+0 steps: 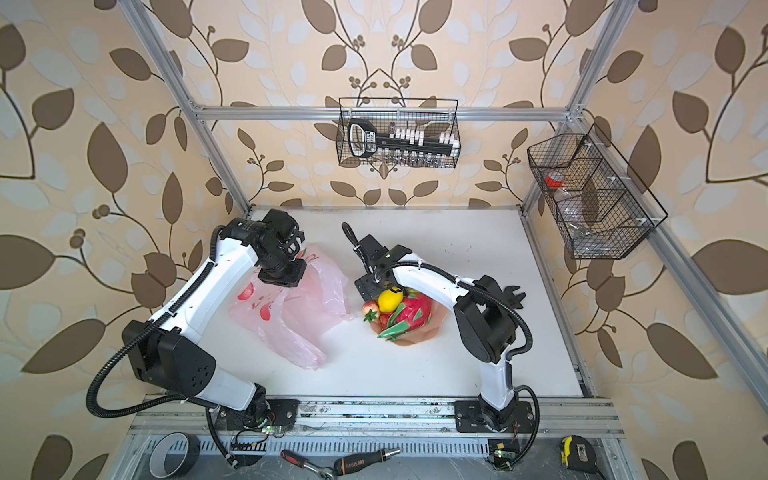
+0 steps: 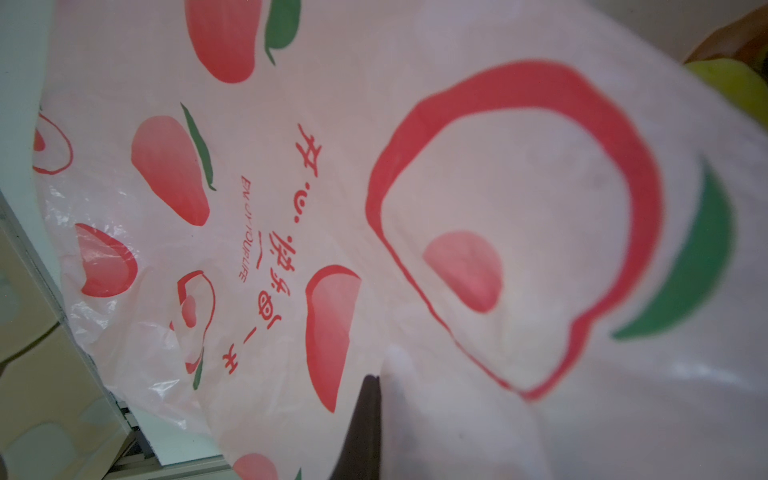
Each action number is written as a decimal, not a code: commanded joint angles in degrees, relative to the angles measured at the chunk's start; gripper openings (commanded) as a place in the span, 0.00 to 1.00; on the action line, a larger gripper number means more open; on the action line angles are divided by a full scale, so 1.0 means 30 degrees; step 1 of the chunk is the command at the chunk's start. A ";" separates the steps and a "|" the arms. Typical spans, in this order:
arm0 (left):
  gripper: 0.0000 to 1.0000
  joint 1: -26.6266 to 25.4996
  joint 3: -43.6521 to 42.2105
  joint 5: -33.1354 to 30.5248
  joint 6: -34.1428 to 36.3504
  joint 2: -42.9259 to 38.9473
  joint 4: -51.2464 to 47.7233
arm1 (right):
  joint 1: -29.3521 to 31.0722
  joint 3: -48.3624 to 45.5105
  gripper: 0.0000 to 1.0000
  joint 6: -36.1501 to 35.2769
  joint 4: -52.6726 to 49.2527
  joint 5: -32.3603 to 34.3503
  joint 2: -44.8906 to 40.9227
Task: Place the fruits into the plastic bag
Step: 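Lower the right gripper onto the green pear and close on it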
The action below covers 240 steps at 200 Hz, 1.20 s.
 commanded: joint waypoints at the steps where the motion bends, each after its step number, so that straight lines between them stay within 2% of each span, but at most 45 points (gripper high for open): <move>1: 0.00 0.0029 -0.0076 0.0305 -0.0344 -0.0628 -0.0186 | 0.0091 0.0846 0.92 -0.0550 -0.0312 0.0616 0.0568; 61: 0.00 0.0030 -0.0304 0.0257 -0.0432 -0.0724 -0.0127 | 0.0033 0.0733 0.76 -0.0520 -0.0195 0.0650 0.0881; 110: 0.00 0.0029 -0.0366 0.0203 -0.0454 -0.0775 -0.0157 | -0.0028 0.0617 0.52 -0.0184 -0.0102 0.0539 0.0196; 145: 0.00 0.0030 -0.0280 0.0301 -0.0520 -0.0760 -0.0157 | -0.0168 0.0594 0.47 0.0278 0.0149 0.0486 -0.0992; 204: 0.00 0.0088 0.0083 0.0511 -0.0587 -0.0545 -0.0266 | -0.1655 -0.0323 0.38 0.2387 0.0743 -0.0357 -0.4487; 221: 0.00 0.0161 0.0210 0.0578 -0.0598 -0.0495 -0.0329 | -0.2295 -0.1181 0.36 0.3489 0.1141 -0.1299 -0.6419; 240: 0.00 0.0227 0.0249 0.0752 -0.0714 -0.0452 -0.0305 | -0.2736 -0.3080 0.35 0.5194 0.2468 -0.3428 -0.9038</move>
